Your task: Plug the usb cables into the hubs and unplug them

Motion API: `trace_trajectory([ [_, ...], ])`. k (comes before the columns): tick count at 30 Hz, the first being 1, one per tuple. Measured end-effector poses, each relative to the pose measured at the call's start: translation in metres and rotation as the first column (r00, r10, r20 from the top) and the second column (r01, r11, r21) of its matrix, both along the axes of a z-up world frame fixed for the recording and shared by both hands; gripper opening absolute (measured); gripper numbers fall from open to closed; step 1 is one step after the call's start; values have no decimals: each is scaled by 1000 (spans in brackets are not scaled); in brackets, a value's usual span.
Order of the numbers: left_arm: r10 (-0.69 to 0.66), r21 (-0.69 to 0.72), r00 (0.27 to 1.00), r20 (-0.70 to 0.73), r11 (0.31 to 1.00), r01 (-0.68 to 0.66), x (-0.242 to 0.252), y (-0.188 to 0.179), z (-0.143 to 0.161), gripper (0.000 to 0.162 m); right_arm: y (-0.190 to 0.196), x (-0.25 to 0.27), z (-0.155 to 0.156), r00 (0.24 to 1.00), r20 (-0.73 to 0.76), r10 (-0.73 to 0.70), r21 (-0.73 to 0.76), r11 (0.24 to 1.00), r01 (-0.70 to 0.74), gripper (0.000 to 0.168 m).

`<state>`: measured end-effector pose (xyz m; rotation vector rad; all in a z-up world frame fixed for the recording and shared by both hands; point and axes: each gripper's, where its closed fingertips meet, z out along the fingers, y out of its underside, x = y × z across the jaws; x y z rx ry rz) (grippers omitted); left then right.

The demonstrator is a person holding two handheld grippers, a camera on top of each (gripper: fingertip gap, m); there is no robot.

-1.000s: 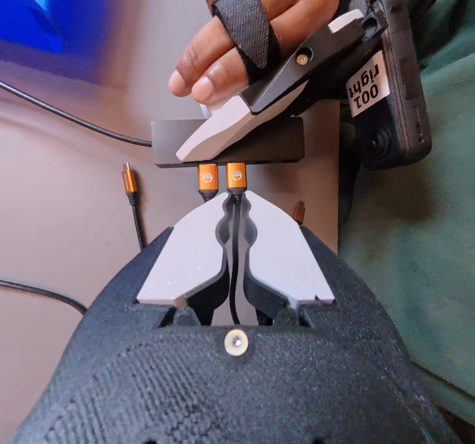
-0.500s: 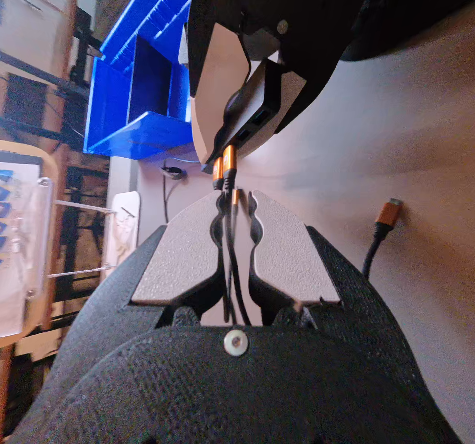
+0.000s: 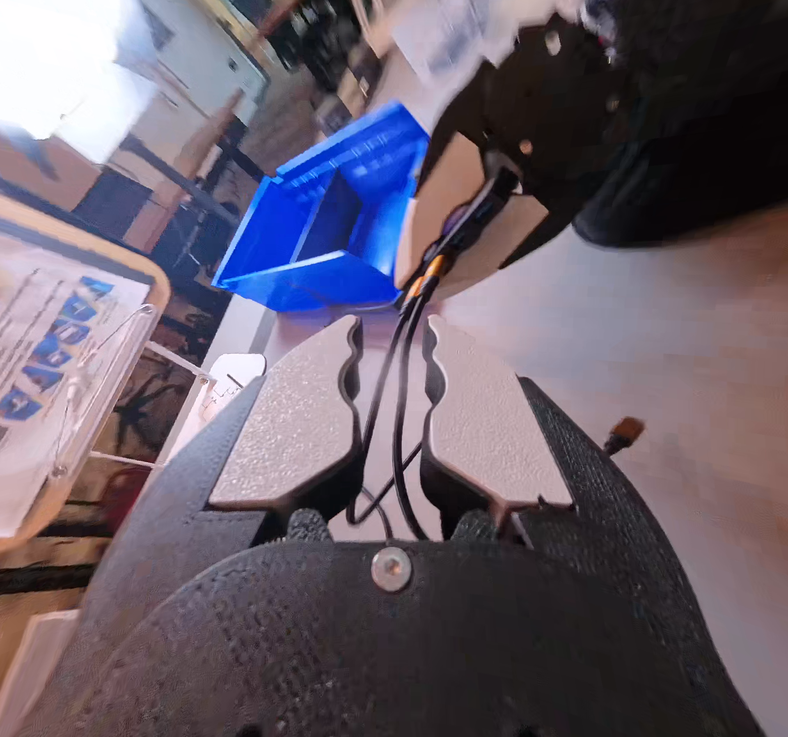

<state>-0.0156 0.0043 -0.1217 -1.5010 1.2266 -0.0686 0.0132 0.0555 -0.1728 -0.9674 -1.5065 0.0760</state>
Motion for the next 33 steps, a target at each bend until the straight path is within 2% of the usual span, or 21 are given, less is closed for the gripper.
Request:
trace_trajectory([
  [3, 3, -11, 967, 255, 1000, -1, -32, -4, 33, 33, 7, 15, 22, 996, -91, 10, -169, 985, -25, 13],
  [5, 7, -47, 909, 418, 999, 14, -54, -7, 43, 35, 10, 23, 45, 987, -159, 15, -247, 968, -55, 12],
  [7, 49, -93, 864, 501, 996, -3, -76, -5, 38, 33, 17, 32, 74, 980, -201, 9, -283, 957, -67, 12],
  [11, 181, -195, 864, 470, 976, -98, -106, 5, -8, 33, 55, 51, 146, 965, -256, -55, -261, 965, -14, 13],
  [14, 226, -273, 864, 450, 956, -108, -110, 9, -43, 33, 93, 62, 199, 961, -247, -128, -167, 982, 87, 13],
  [16, 238, -304, 881, 408, 946, -114, -110, 9, -58, 32, 124, 69, 224, 958, -193, -211, -74, 977, 200, 12],
  [18, 237, -288, 898, 371, 949, -131, -110, 9, -62, 31, 157, 76, 234, 947, -120, -297, -22, 955, 297, 12],
  [19, 229, -280, 903, 363, 951, -129, -109, 8, -62, 31, 176, 80, 233, 935, -69, -349, 14, 937, 350, 12],
  [21, 216, -279, 910, 355, 953, -117, -106, 6, -63, 30, 214, 89, 211, 898, 81, -433, 58, 901, 429, 12],
  [24, 211, -286, 920, 331, 951, -115, -102, 4, -69, 29, 264, 103, 144, 797, 339, -500, 55, 856, 514, 12],
  [28, 204, -298, 934, 293, 948, -113, -98, 3, -79, 26, 314, 135, 54, 546, 647, -533, 121, 778, 616, 15],
  [32, 200, -323, 945, 258, 940, -111, -97, 3, -91, 23, 347, 156, 6, 268, 792, -549, 278, 715, 642, 13],
  [33, 199, -333, 948, 250, 937, -109, -97, 3, -95, 22, 351, 155, -4, 227, 813, -537, 283, 704, 651, 16],
])
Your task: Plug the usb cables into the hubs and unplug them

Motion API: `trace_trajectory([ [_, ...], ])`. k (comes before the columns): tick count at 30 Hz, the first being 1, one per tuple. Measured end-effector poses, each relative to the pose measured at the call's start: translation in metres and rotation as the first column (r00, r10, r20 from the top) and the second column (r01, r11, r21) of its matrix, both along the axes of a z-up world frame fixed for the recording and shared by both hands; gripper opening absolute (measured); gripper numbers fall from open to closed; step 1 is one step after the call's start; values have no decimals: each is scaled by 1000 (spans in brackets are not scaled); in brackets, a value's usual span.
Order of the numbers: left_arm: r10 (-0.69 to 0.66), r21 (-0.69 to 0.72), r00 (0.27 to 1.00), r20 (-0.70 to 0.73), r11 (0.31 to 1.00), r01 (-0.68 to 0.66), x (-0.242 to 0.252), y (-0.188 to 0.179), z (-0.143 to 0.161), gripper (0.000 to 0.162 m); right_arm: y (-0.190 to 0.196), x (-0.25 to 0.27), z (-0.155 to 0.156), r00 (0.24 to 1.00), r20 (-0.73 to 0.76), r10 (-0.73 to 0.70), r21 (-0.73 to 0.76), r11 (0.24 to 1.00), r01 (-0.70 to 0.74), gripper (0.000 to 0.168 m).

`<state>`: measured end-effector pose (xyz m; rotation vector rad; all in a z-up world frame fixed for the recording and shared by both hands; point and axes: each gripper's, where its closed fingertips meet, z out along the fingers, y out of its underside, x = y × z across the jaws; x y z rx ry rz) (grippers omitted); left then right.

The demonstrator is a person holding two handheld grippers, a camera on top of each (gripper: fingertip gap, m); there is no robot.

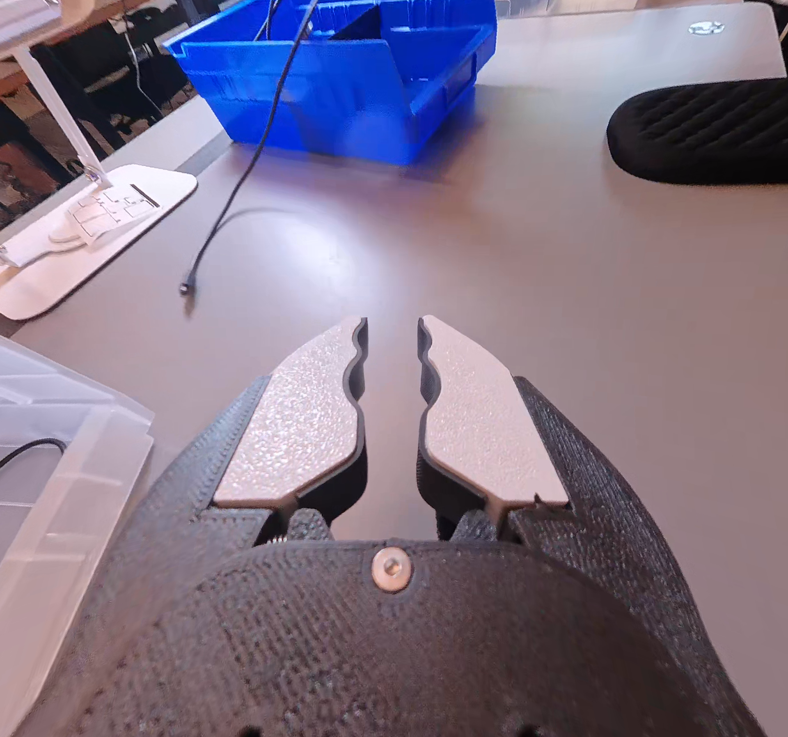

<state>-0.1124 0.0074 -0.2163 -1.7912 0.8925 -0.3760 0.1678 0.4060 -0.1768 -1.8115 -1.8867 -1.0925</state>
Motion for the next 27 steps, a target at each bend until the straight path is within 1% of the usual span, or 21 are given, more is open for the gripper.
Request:
trace_trajectory([
  [2, -1, -21, 1000, -8, 1000, 0, -1, 1, -7, 21, 6, -4, -17, 997, 44, -66, -27, 997, 67, 13],
  [3, -3, -32, 1000, -10, 999, 2, -1, 0, -10, 21, 10, -7, -24, 995, 64, -73, -28, 997, 75, 12],
  [5, -7, -56, 1000, -9, 998, 7, -1, 0, -15, 20, 9, -17, -40, 996, 35, -88, -95, 991, 91, 13],
  [6, -11, -67, 1000, -7, 998, 11, 0, -1, -17, 20, 5, -21, -45, 994, -1, -111, -146, 983, 109, 17],
  [8, -18, -79, 1000, -8, 997, 18, 0, -2, -20, 20, 4, -37, -37, 984, -124, -125, -186, 977, 101, 35],
  [9, -21, -82, 1000, -10, 996, 20, 0, -2, -21, 20, -1, -47, -29, 969, -208, -131, -220, 972, 84, 40],
  [12, -29, -88, 1000, 1, 996, 29, 1, -3, -20, 20, -19, -76, 15, 887, -448, -110, -276, 961, -21, 54],
  [14, -36, -89, 999, 15, 995, 37, 2, -5, -17, 20, -49, -101, 45, 805, -590, -64, -311, 938, -153, 55],
  [15, -39, -88, 999, 22, 995, 41, 2, -5, -16, 20, -72, -112, 55, 772, -634, -41, -341, 911, -232, 54],
  [16, -43, -87, 999, 25, 995, 45, 3, -6, -16, 20, -99, -121, 60, 757, -653, -19, -383, 871, -309, 53],
  [17, -47, -88, 999, 24, 995, 49, 4, -6, -15, 20, -127, -127, 59, 762, -647, 2, -433, 822, -369, 54],
  [18, -50, -88, 999, 19, 995, 52, 5, -6, -16, 20, -153, -129, 53, 782, -623, 23, -481, 776, -407, 54],
  [19, -54, -88, 998, 12, 995, 54, 6, -7, -17, 20, -172, -128, 42, 814, -578, 56, -515, 748, -417, 54],
  [20, -57, -86, 998, 4, 995, 57, 7, -8, -17, 20, -180, -124, 27, 852, -512, 108, -518, 752, -406, 53],
  [21, -60, -83, 998, -3, 995, 59, 8, -9, -17, 20, -179, -120, 12, 882, -442, 161, -494, 777, -390, 45],
  [22, -63, -79, 998, -10, 995, 62, 9, -10, -17, 20, -175, -116, 0, 903, -383, 195, -465, 804, -371, 26],
  [23, -67, -77, 998, -15, 995, 66, 10, -11, -17, 20, -173, -112, -9, 917, -345, 200, -460, 815, -351, 5],
  [24, -70, -76, 997, -20, 995, 68, 11, -12, -18, 20, -173, -111, -12, 918, -347, 194, -467, 813, -349, 5],
  [25, -71, -74, 997, -25, 995, 69, 11, -12, -18, 20, -177, -112, -8, 908, -376, 184, -484, 797, -362, 4],
  [27, -71, -73, 997, -36, 995, 68, 12, -13, -19, 20, -175, -113, 16, 875, -463, 144, -479, 790, -383, 4],
])
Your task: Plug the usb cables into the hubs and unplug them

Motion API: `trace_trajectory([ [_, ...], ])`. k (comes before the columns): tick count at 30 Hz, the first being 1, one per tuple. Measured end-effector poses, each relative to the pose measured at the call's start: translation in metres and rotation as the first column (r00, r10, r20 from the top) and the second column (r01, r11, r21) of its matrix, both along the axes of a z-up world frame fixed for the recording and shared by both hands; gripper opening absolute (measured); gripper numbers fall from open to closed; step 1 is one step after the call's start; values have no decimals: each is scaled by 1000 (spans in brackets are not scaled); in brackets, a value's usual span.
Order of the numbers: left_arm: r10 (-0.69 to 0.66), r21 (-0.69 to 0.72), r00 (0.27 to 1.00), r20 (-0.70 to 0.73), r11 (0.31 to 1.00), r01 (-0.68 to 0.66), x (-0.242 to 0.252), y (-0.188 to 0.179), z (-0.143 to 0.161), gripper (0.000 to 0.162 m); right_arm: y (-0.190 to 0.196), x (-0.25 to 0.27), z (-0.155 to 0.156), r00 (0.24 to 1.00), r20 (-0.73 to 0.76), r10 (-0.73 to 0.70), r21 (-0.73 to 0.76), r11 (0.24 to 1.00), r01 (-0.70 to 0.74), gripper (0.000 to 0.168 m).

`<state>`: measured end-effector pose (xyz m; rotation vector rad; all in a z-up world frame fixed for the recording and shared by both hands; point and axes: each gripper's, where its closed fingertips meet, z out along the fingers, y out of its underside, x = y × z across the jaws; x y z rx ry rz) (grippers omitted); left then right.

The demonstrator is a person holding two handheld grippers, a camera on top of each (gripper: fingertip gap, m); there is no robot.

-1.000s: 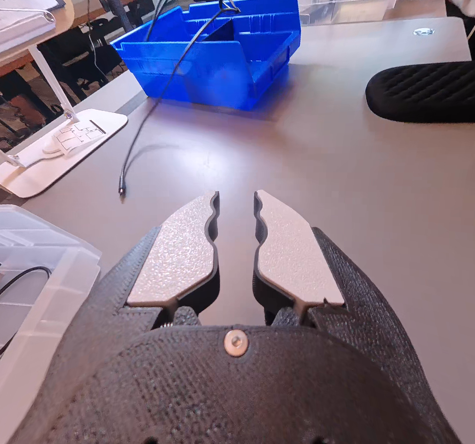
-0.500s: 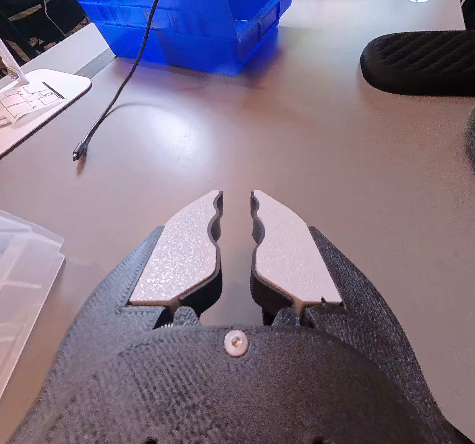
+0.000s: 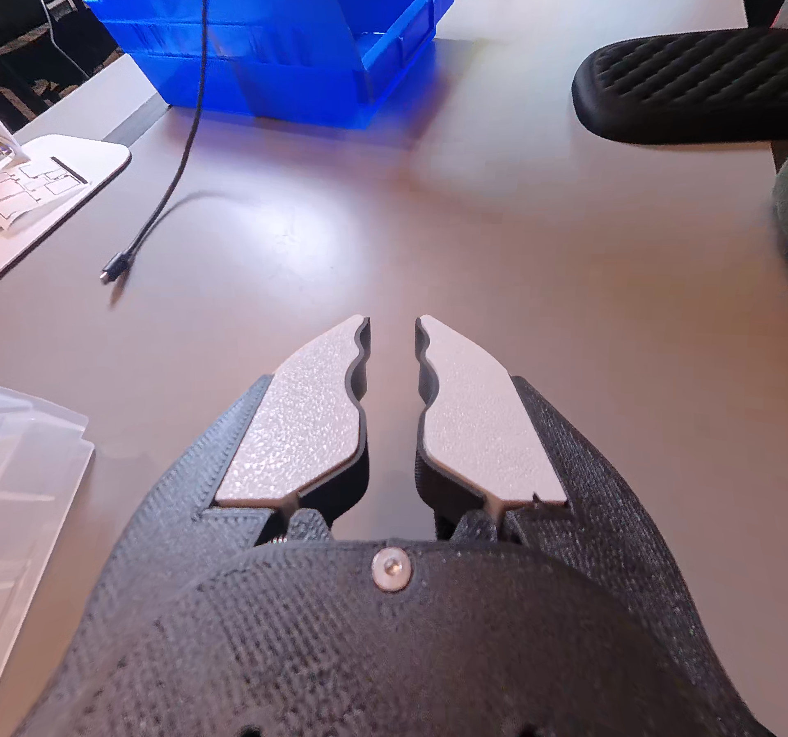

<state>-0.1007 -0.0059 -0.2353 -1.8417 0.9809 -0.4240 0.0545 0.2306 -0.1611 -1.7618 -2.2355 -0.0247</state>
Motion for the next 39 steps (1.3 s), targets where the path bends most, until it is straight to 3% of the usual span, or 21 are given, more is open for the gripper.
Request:
trace_trajectory([
  [4, -7, -15, 1000, -7, 1000, 7, 1, 0, -3, 19, 50, 37, 57, 988, -43, -151, 176, 972, 157, 4],
  [8, -15, -39, 1000, -20, 999, 14, 2, 0, -10, 19, 105, 94, 106, 953, 19, -303, 458, 850, 261, 4],
  [13, -21, -59, 999, -40, 998, 18, 2, -1, -16, 18, 140, 151, 132, 890, 176, -421, 653, 726, 215, 4],
  [18, -29, -84, 999, -44, 996, 25, 3, -1, -22, 17, 152, 177, 119, 790, 425, -443, 700, 714, 24, 4],
  [21, -34, -94, 998, -47, 995, 30, 5, -1, -24, 17, 155, 162, 100, 785, 485, -385, 675, 736, -56, 4],
  [29, -27, -92, 998, -61, 996, 21, 3, -1, -26, 17, 158, 34, 19, 974, 212, -84, 521, 852, -41, 5],
  [36, -22, -97, 998, -55, 995, 17, 0, -1, -26, 16, 168, -32, -45, 999, -1, 48, 438, 898, -43, 7],
  [39, -5, -89, 999, -35, 996, 2, -3, 2, -23, 22, 174, -40, -44, 997, -67, 41, 455, 890, -6, 20],
])
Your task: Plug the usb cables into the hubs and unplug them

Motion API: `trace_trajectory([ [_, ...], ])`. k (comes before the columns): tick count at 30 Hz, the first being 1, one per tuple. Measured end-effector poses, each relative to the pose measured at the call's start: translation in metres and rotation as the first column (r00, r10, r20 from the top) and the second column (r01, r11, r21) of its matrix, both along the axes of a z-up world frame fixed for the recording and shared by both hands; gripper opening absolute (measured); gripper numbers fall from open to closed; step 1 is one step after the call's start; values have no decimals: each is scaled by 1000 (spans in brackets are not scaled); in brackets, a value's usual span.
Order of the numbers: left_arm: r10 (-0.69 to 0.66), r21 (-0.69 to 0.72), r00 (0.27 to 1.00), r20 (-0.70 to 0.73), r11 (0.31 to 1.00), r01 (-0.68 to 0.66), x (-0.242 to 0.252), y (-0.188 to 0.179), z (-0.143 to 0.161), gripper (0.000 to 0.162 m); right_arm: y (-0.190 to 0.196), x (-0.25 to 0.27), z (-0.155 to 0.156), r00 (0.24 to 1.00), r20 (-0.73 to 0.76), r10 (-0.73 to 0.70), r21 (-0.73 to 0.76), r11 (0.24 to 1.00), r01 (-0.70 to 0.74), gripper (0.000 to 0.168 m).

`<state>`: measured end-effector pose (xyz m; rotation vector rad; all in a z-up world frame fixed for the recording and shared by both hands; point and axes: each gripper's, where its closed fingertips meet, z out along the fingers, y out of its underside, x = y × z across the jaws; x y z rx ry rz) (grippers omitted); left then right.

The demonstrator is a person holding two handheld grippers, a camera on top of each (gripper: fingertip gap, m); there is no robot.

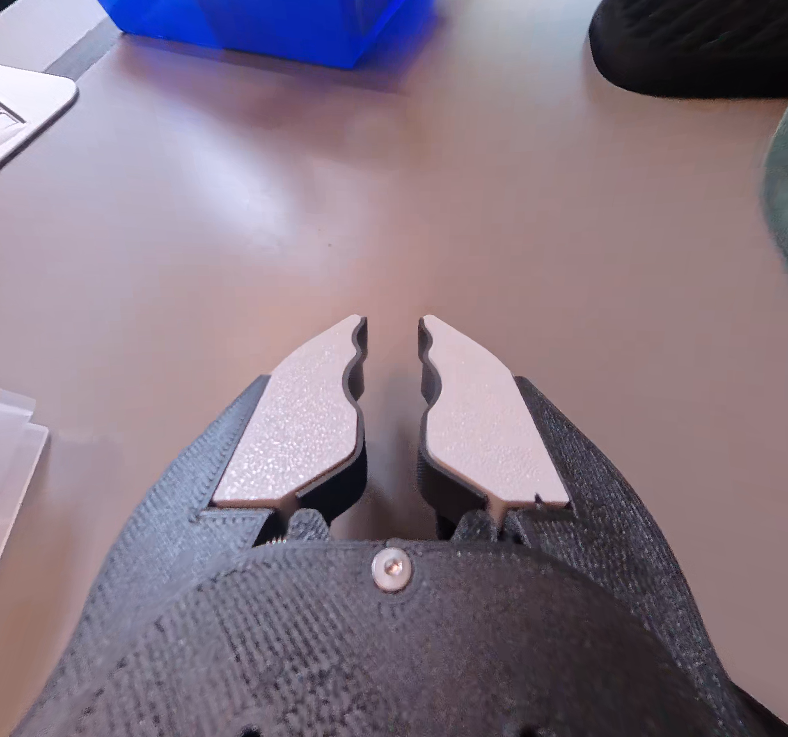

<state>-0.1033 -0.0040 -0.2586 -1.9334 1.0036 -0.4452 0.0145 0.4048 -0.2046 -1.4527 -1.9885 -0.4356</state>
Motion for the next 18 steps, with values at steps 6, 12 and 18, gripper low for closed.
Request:
trace_trajectory([
  [6, 86, 34, 985, 148, 995, -92, -10, 13, 25, 41, -12, -2, 78, 930, -360, -74, -166, 986, 14, 44],
  [12, 93, 52, 983, 158, 993, -103, -12, 14, 30, 41, -54, 39, 140, 811, -566, -146, -271, 962, -16, 48],
  [18, 65, 33, 990, 125, 997, -70, -4, 13, 21, 38, -57, 93, 132, 813, -541, -213, -197, 972, 124, 43],
])
